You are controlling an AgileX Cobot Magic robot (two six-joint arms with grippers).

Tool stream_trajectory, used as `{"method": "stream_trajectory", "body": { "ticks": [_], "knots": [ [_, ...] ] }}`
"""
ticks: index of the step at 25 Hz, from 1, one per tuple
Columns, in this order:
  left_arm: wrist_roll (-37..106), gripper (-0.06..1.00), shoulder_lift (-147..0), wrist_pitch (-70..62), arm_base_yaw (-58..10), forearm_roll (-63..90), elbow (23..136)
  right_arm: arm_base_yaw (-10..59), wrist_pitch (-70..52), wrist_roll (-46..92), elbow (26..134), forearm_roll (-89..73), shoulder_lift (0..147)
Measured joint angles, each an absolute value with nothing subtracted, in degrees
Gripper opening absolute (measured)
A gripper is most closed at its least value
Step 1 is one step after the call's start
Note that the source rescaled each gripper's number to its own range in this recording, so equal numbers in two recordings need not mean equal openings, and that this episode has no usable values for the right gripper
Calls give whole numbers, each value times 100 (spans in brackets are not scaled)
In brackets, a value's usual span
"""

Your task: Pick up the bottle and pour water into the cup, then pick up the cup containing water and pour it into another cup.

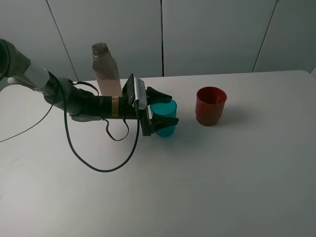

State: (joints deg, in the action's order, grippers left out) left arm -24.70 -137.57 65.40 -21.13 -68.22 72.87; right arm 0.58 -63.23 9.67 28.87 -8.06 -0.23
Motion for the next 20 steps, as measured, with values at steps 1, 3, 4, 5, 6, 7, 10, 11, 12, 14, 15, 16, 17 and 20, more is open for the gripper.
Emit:
{"method": "stream_trajectory", "body": {
  "ticks": [1, 3, 4, 5, 6, 7, 10, 11, 12, 14, 15, 16, 17, 20],
  "knots": [
    [-2576, 99, -13666, 6459, -2113, -6870, 7287, 58, -6323, 967, 2887, -806, -23],
    [-2780, 99, -13528, 6369, -2113, -6916, 7287, 58, -6323, 967, 2887, -806, -23],
    [-2856, 99, -13467, 6330, -2113, -6931, 7276, 58, -6323, 967, 2887, -806, -23],
    [-2882, 99, -13404, 6314, -2113, -6963, 7266, 58, -6323, 967, 2887, -806, -23],
    [-2940, 99, -13355, 6302, -2113, -6990, 7237, 58, -6323, 967, 2887, -806, -23],
    [-2996, 99, -13297, 6302, -2113, -7016, 7214, 58, -6323, 967, 2887, -806, -23],
    [-3333, 99, -13144, 6269, -2113, -7235, 7166, 58, -6323, 967, 2887, -806, -23],
    [-3467, 99, -13088, 6256, -2113, -7288, 7166, 58, -6323, 967, 2887, -806, -23],
    [-3581, 99, -13013, 6240, -2113, -7332, 7166, 58, -6323, 967, 2887, -806, -23],
    [-3726, 99, -12858, 6171, -2113, -7399, 7166, 58, -6323, 967, 2887, -806, -23],
    [-3776, 99, -12751, 6097, -2113, -7414, 7166, 58, -6323, 967, 2887, -806, -23],
    [-3805, 99, -12629, 5996, -2113, -7414, 7166, 58, -6323, 967, 2887, -806, -23],
    [-3830, 99, -12522, 5887, -2124, -7422, 7166, 58, -6323, 967, 2887, -806, -23],
    [-3951, 99, -12097, 5339, -2216, -7422, 7158, 58, -6323, 967, 2887, -806, -23]
  ]
}}
